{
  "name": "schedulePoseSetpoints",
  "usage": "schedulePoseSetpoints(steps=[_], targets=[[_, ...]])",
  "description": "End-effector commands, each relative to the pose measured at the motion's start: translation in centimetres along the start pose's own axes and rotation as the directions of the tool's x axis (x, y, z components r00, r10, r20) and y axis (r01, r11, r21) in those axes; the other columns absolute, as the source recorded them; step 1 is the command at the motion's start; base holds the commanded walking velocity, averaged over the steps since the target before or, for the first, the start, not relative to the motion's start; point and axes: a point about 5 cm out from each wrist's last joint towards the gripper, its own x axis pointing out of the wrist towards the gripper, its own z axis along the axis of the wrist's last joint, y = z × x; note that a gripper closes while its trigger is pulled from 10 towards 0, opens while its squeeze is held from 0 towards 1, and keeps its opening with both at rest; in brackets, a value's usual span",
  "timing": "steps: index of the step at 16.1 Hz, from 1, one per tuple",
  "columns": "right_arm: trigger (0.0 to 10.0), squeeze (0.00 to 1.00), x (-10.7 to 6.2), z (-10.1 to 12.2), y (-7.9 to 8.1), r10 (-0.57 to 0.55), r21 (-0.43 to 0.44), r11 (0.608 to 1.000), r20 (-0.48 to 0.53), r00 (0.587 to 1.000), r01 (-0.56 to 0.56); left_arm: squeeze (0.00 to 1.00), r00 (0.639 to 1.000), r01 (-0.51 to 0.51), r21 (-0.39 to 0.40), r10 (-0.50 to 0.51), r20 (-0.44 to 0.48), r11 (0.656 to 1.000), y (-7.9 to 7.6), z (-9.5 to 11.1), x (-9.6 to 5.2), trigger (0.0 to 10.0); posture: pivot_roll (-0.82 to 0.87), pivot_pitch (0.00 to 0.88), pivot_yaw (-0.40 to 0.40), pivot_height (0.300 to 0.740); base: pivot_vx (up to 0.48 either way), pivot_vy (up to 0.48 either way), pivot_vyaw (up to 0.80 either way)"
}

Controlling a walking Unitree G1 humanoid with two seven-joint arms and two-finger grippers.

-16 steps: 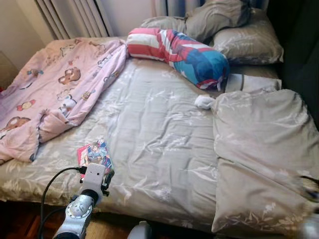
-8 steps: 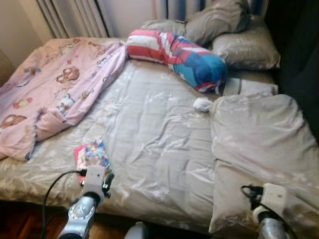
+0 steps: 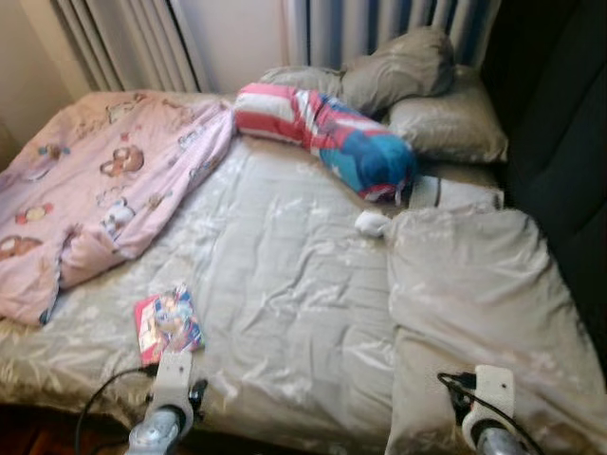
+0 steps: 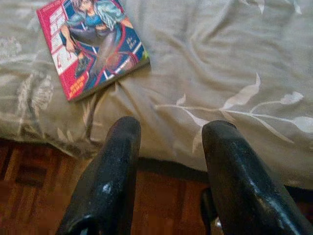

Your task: Clean up the room

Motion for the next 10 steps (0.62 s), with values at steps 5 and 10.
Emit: schedulePoseSetpoints(steps=[5, 10], targets=[[10.0, 0.00, -1.1, -3.8, 2.1, 0.090, 0.036, 0.996, -0.169, 0.982, -0.085, 0.00, 0.983, 0.021, 0.002, -0.020, -0.181, 1.000, -0.8, -3.6, -1.0, 10.0, -0.02, 0.000, 0.021, 0.740, 0.000, 0.000, 0.00], [10.0, 0.00, -2.0, -5.6, 0.8, 0.045, 0.022, 0.999, -0.253, 0.966, -0.041, 0.00, 0.978, 0.006, -0.009, -0.008, -0.206, 1.000, -0.8, -4.2, -1.2, 10.0, 0.01, 0.000, 0.020, 0.740, 0.000, 0.000, 0.00]])
